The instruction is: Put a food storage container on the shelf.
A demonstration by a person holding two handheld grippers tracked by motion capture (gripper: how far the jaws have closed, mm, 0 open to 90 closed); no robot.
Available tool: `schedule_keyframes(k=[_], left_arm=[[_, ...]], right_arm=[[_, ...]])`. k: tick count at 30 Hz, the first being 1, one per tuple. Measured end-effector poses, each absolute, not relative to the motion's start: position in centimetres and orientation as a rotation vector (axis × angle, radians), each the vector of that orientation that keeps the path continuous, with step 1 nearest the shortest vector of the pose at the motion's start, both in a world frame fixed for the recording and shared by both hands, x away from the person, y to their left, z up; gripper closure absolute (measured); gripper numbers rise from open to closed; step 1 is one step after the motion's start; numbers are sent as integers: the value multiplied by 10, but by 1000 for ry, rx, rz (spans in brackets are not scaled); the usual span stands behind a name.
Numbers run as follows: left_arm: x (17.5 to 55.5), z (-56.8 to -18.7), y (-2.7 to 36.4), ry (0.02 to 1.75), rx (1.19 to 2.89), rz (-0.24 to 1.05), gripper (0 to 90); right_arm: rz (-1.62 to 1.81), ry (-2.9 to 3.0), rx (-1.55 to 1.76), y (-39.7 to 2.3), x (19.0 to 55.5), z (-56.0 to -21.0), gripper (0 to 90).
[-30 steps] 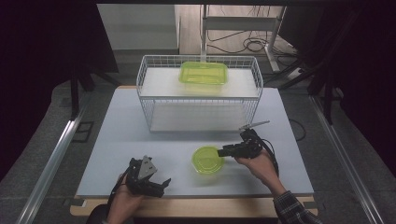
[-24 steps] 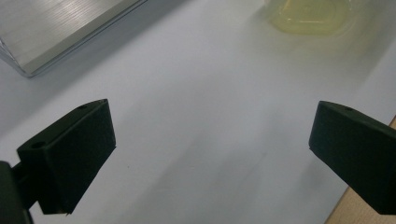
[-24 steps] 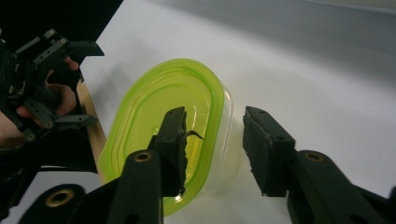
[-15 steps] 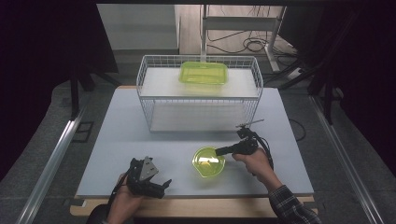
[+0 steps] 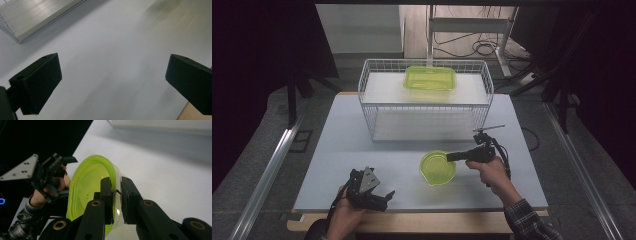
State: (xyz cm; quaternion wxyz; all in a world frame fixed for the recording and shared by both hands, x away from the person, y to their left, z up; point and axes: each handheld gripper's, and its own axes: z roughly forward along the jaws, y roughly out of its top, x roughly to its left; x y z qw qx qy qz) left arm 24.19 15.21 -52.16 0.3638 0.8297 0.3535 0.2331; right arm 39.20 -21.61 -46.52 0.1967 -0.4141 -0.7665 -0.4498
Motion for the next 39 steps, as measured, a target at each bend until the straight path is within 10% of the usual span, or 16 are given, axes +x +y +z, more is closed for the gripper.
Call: schedule_keyframes(k=[39], left_arm=[[243, -523, 150, 908, 2155, 599, 0]], right_arm=[[-1502, -2162, -1206, -222, 404, -357, 807]])
